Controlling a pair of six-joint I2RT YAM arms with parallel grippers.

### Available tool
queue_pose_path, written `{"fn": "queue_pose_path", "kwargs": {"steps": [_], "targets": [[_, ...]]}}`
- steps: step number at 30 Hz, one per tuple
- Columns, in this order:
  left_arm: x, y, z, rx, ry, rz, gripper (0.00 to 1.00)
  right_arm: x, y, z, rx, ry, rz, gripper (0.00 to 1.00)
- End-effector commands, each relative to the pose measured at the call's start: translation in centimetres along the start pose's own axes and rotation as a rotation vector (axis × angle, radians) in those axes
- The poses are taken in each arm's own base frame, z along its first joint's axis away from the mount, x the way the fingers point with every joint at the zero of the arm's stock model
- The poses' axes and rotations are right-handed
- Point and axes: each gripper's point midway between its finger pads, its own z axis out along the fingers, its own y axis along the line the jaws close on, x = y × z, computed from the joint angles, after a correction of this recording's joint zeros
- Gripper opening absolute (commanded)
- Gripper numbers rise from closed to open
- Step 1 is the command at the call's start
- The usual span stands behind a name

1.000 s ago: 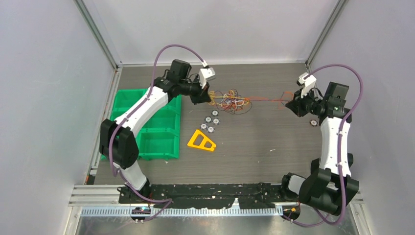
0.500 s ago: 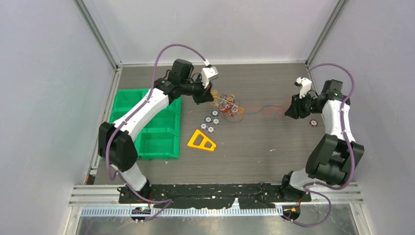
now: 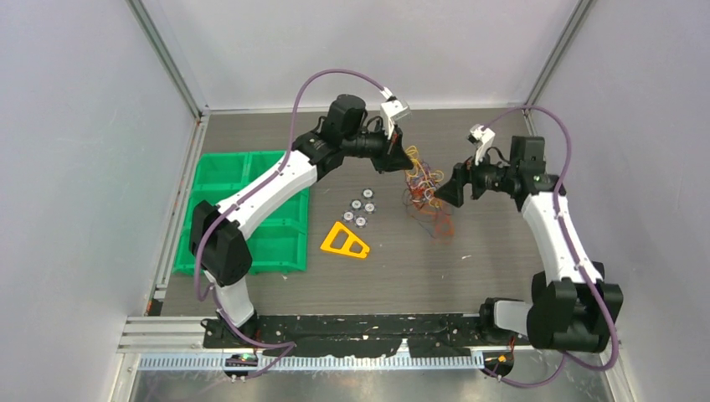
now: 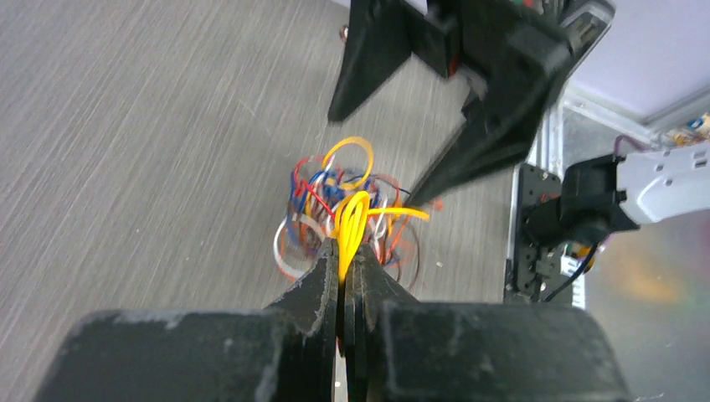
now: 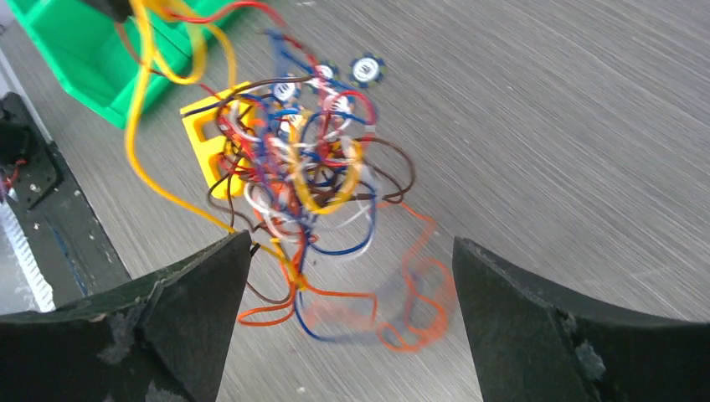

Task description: Untangle the cables

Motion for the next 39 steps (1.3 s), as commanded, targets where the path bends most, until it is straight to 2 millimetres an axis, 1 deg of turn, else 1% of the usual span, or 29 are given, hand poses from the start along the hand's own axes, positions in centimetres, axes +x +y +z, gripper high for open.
{"fn": "queue_pose_path", "kwargs": {"steps": [1,2,3,4,5,6,8,9,10,11,13,16,18,19,20,21,22,25,27,30,31,32,33,34,35,36,37,38,39], "targets": [[-6.3,-2.0,-0.7,0.068,-0.174,-0.033,0.00,-4.6,1.4,2.4,0.026,-0.256,0.002,0.95],[-6.8,-2.6,-0.7,0.095,-0.188,-0.043,0.00,-5.8,0.9,2.5,0.054,-0.313,-0.006,0.95],[-7.3,-3.2,-0.7,0.118,-0.197,-0.051,0.00,-5.4,1.7,3.8,0.035,-0.305,0.003,0.95],[-7.6,-3.8,-0.7,0.138,-0.201,-0.047,0.00,-5.6,0.9,4.5,0.071,-0.315,0.000,0.96],[-8.0,-4.3,-0.7,0.155,-0.208,-0.053,0.00,-5.4,1.1,5.3,0.060,-0.313,0.024,0.97],[-8.3,-4.6,-0.7,0.163,-0.215,-0.066,0.00,-5.8,0.7,5.9,0.056,-0.333,0.023,0.98],[-8.8,-4.7,-0.7,0.172,-0.232,-0.091,0.00,-6.7,1.2,7.0,0.015,-0.364,0.054,0.99],[-8.9,-4.8,-0.7,0.176,-0.235,-0.089,0.00,-7.1,2.0,7.4,-0.015,-0.374,0.075,0.95],[-8.9,-4.8,-0.7,0.177,-0.236,-0.088,0.00,-7.9,2.2,7.6,-0.028,-0.406,0.062,0.92],[-8.9,-4.8,-0.7,0.176,-0.238,-0.087,0.00,-8.7,2.9,7.8,-0.051,-0.437,0.062,0.87],[-8.9,-4.7,-0.8,0.172,-0.240,-0.087,0.00,-9.4,3.3,8.3,-0.072,-0.459,0.079,0.83],[-9.1,-4.6,-1.2,0.166,-0.250,-0.094,0.00,-9.8,3.3,8.7,-0.087,-0.469,0.109,0.80],[-9.2,-4.5,-1.5,0.162,-0.257,-0.102,0.00,-10.0,4.0,8.4,-0.119,-0.470,0.105,0.88],[-9.1,-4.2,-1.7,0.157,-0.257,-0.104,0.00,-10.2,4.7,7.8,-0.141,-0.470,0.085,0.96],[-9.2,-4.0,-2.0,0.154,-0.260,-0.103,0.00,-10.1,4.9,7.4,-0.145,-0.472,0.060,0.98],[-9.2,-3.7,-2.2,0.149,-0.261,-0.103,0.00,-10.2,6.0,6.4,-0.174,-0.475,0.026,0.98],[-9.1,-3.6,-2.4,0.152,-0.259,-0.103,0.00,-10.0,6.4,6.0,-0.184,-0.471,-0.006,0.97],[-8.8,-3.7,-2.9,0.176,-0.251,-0.102,0.00,-9.3,9.4,4.4,-0.286,-0.439,-0.059,0.95],[-8.9,-4.1,-3.0,0.202,-0.254,-0.099,0.00,-9.0,10.4,3.9,-0.323,-0.433,-0.058,0.95],[-9.2,-4.5,-2.9,0.230,-0.266,-0.117,0.00,-8.9,11.0,3.9,-0.345,-0.438,-0.020,0.95],[-9.3,-4.7,-2.9,0.239,-0.266,-0.120,0.00,-9.4,11.0,4.0,-0.352,-0.458,-0.025,0.95],[-9.4,-4.9,-2.8,0.249,-0.267,-0.123,0.00,-9.7,11.1,4.1,-0.362,-0.462,-0.001,0.98],[-9.5,-5.1,-2.8,0.258,-0.267,-0.121,0.00,-10.0,10.7,4.6,-0.350,-0.466,0.010,0.99],[-9.6,-5.4,-2.8,0.266,-0.266,-0.120,0.00,-10.0,10.4,4.9,-0.339,-0.466,0.017,0.90],[-9.8,-5.6,-2.9,0.272,-0.270,-0.118,0.00,-9.8,9.5,5.6,-0.307,-0.461,0.035,0.85],[-10.2,-5.8,-3.0,0.277,-0.277,-0.114,0.00,-9.2,8.2,6.3,-0.247,-0.440,0.034,0.77],[-10.4,-6.0,-3.2,0.282,-0.280,-0.112,0.00,-8.5,7.3,6.9,-0.213,-0.419,0.032,0.74],[-10.7,-6.2,-3.4,0.285,-0.284,-0.102,0.00,-7.2,5.8,7.8,-0.144,-0.381,0.010,0.67],[-11.1,-6.4,-3.7,0.286,-0.289,-0.093,0.00,-6.6,4.9,8.1,-0.105,-0.362,-0.038,0.63]]}}
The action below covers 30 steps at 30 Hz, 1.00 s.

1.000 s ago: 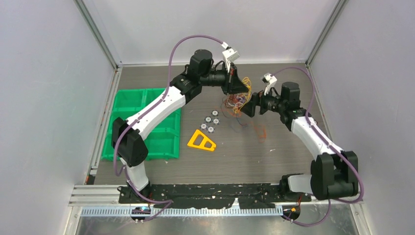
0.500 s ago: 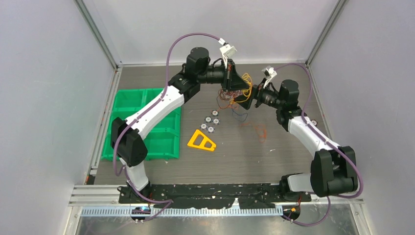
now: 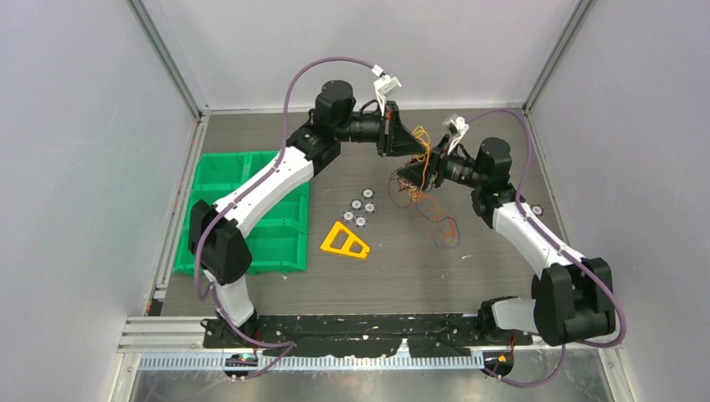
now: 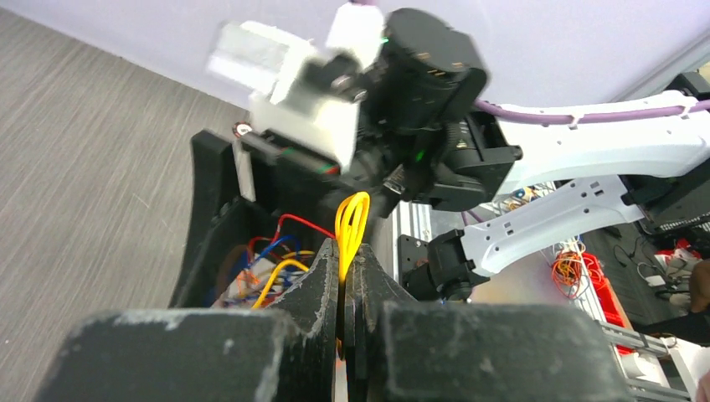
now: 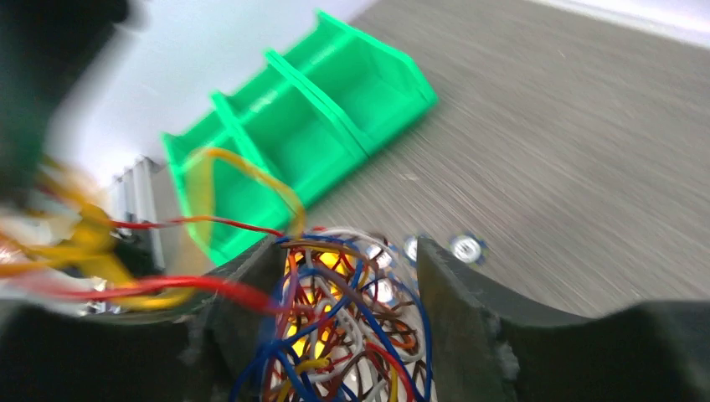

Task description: Untangle the cables

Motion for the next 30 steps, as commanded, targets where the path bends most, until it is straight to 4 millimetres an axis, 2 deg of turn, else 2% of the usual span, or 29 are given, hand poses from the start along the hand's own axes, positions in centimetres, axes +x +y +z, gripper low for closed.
{"fn": "queue_pose_path", "kwargs": {"steps": [1,2,4,6,9,11,14,17,19,20,22,23,27,30], "targets": [[-4.0,-4.1,-1.0,0.081,-0.070,0.103,0.00,3.5,-5.0,-0.4,0.189,0.105,-0.100,0.53],[-4.4,-4.6,-1.2,0.084,-0.075,0.114,0.00,4.2,-5.6,-0.7,0.204,0.128,-0.117,0.48],[-5.2,-5.4,-1.8,0.080,-0.083,0.138,0.00,5.4,-6.3,-1.5,0.233,0.165,-0.112,0.26],[-6.5,-5.5,-2.8,0.051,-0.111,0.160,0.00,6.3,-6.7,-2.1,0.248,0.196,-0.118,0.19],[-9.3,-5.7,-4.4,0.005,-0.168,0.224,0.00,8.5,-7.7,-3.4,0.280,0.274,-0.100,0.18],[-10.7,-5.8,-5.6,-0.045,-0.178,0.271,0.00,10.4,-9.1,-4.8,0.312,0.334,-0.062,0.19],[-13.6,-5.8,-7.3,-0.107,-0.234,0.334,0.00,12.1,-11.6,-7.2,0.364,0.407,0.004,0.22],[-16.0,-6.2,-8.7,-0.161,-0.272,0.409,0.00,11.9,-13.4,-9.0,0.407,0.418,0.016,0.21],[-17.0,-6.3,-9.4,-0.188,-0.295,0.445,0.00,11.3,-13.8,-9.4,0.410,0.423,-0.001,0.18],[-17.3,-6.1,-9.7,-0.213,-0.303,0.459,0.00,11.2,-13.8,-9.5,0.411,0.429,-0.001,0.13],[-17.1,-4.5,-9.9,-0.285,-0.284,0.481,0.00,10.1,-13.8,-9.4,0.402,0.414,-0.021,0.07],[-16.3,-3.2,-9.9,-0.320,-0.257,0.469,0.00,9.1,-13.7,-9.2,0.402,0.395,-0.024,0.06],[-11.8,1.8,-9.3,-0.409,-0.161,0.367,0.00,4.3,-13.0,-8.7,0.398,0.307,-0.066,0.06],[-8.8,6.5,-9.9,-0.554,-0.088,0.318,0.02,1.2,-13.4,-9.7,0.450,0.247,-0.075,0.06]]}}
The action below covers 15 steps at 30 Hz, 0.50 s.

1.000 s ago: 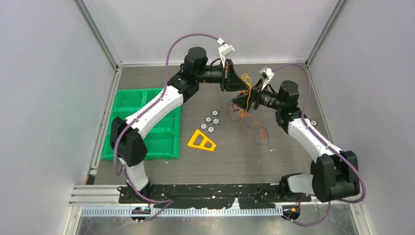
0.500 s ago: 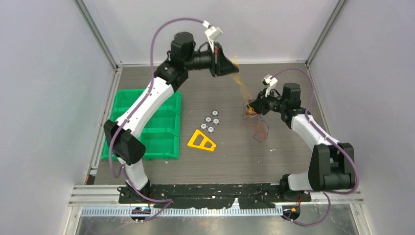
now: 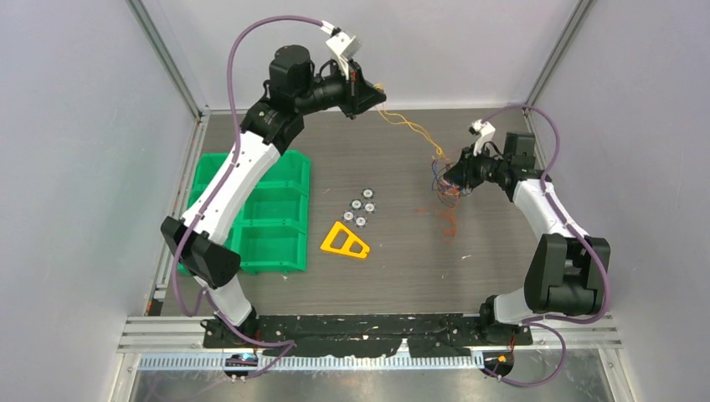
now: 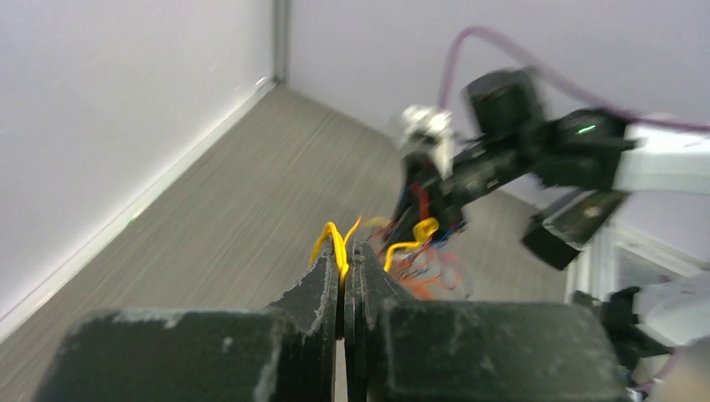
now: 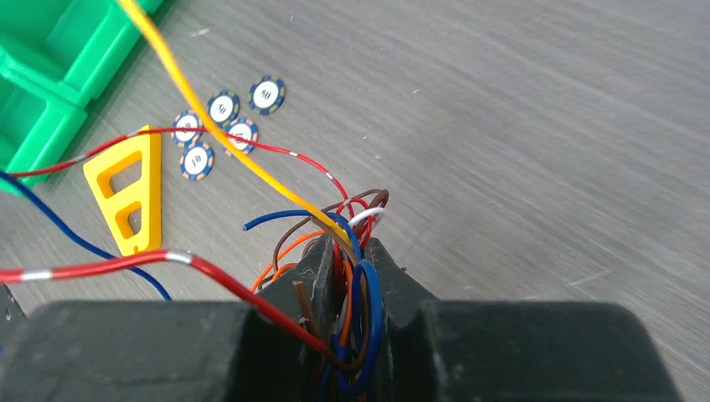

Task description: Untangle the cables

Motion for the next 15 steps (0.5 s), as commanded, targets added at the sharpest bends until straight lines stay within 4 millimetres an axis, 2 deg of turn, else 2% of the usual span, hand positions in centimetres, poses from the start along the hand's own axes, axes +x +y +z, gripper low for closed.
{"fn": "queue_pose_path", "kwargs": {"steps": [1,2,3,6,8,11,13,15], "targets": [[4.0,5.0,-0.6,-0.225,0.097,0.028,0.16,-6.5,-1.4,-3.8,0.094,-0.136,-0.024,0.06],[5.3,5.8,-0.5,-0.237,0.124,0.020,0.36,-7.0,-1.7,-4.2,0.104,-0.147,-0.012,0.05],[6.5,5.4,-0.1,-0.188,0.146,0.023,0.49,-7.9,-2.1,-4.8,0.114,-0.168,0.007,0.06],[10.6,3.3,1.0,-0.015,0.191,0.130,0.71,-9.4,-2.8,-5.1,0.136,-0.203,0.042,0.05],[14.2,1.2,1.7,0.098,0.264,0.211,0.77,-9.4,-4.4,-4.9,0.207,-0.211,0.102,0.06],[19.2,-2.0,3.0,0.234,0.373,0.290,0.81,-7.9,-8.6,-4.9,0.396,-0.168,0.176,0.05],[22.1,-3.7,4.2,0.301,0.445,0.332,0.83,-6.7,-10.4,-5.2,0.484,-0.145,0.231,0.06],[24.7,-5.4,5.3,0.381,0.499,0.386,0.86,-5.8,-11.3,-5.4,0.533,-0.125,0.244,0.05]]}}
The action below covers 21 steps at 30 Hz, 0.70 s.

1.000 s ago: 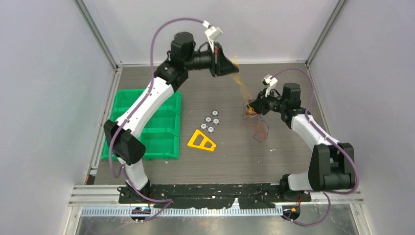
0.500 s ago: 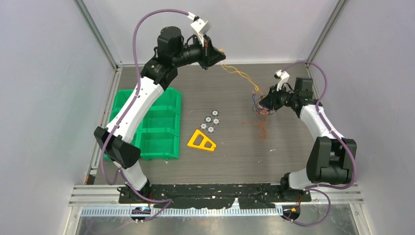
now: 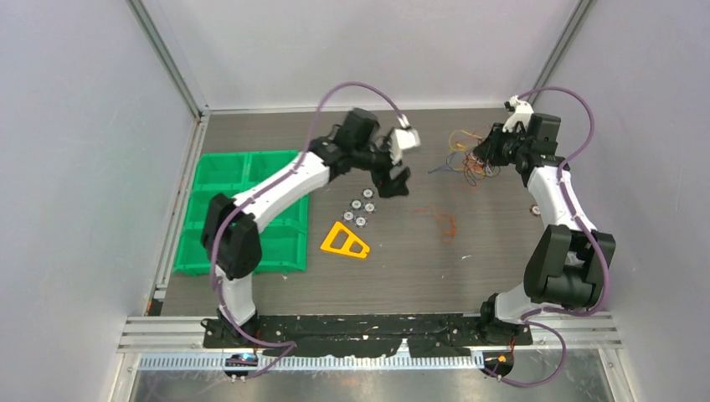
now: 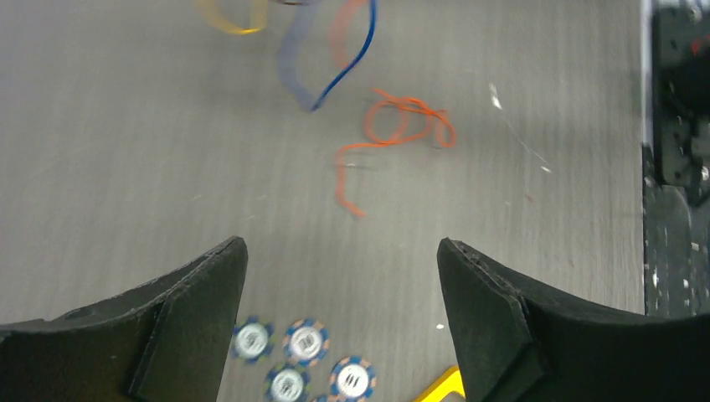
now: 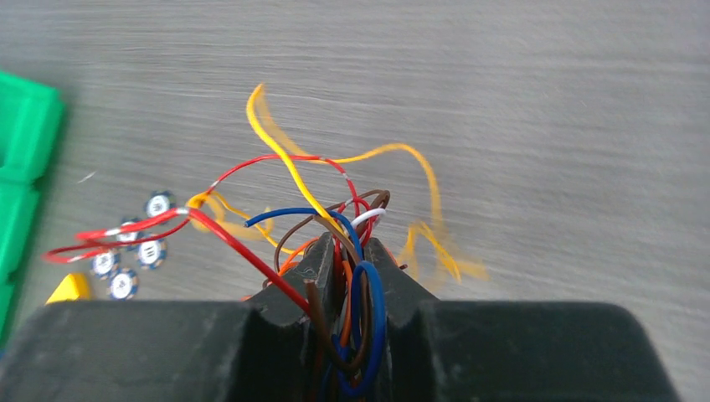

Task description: Untangle the cables

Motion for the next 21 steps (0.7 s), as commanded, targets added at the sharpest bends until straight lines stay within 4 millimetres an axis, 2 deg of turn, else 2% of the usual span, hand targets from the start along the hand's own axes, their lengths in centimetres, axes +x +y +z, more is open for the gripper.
{"fn": "queue_pose_path", "kwargs": {"steps": [1,3,6,9,11,15,19,21], "targets": [[1.4,-4.7,4.8,0.183,0.074,0.252,0.88,-0.1,-4.2,0.1,0.216,-0.004,0.054,0.05],[1.7,-5.7,7.1,0.214,0.087,0.297,0.99,0.2,-4.9,0.2,0.248,0.006,0.054,0.05],[2.2,-7.2,10.6,0.240,0.139,0.370,1.00,0.9,-5.5,0.5,0.260,0.032,0.064,0.05],[2.7,-7.4,13.8,0.195,0.145,0.458,1.00,1.0,-6.5,0.7,0.294,0.044,0.058,0.06],[3.4,-7.9,15.1,0.170,0.119,0.507,1.00,0.8,-7.8,0.6,0.347,0.050,0.034,0.05],[5.7,-10.7,16.9,0.211,0.159,0.677,1.00,0.1,-9.2,0.2,0.376,0.041,0.027,0.06],[6.4,-11.3,18.5,0.168,0.189,0.778,1.00,-0.3,-9.6,0.1,0.358,0.035,0.032,0.05],[6.4,-10.7,19.3,0.131,0.216,0.798,1.00,-0.3,-9.6,0.2,0.346,0.037,0.024,0.05]]}}
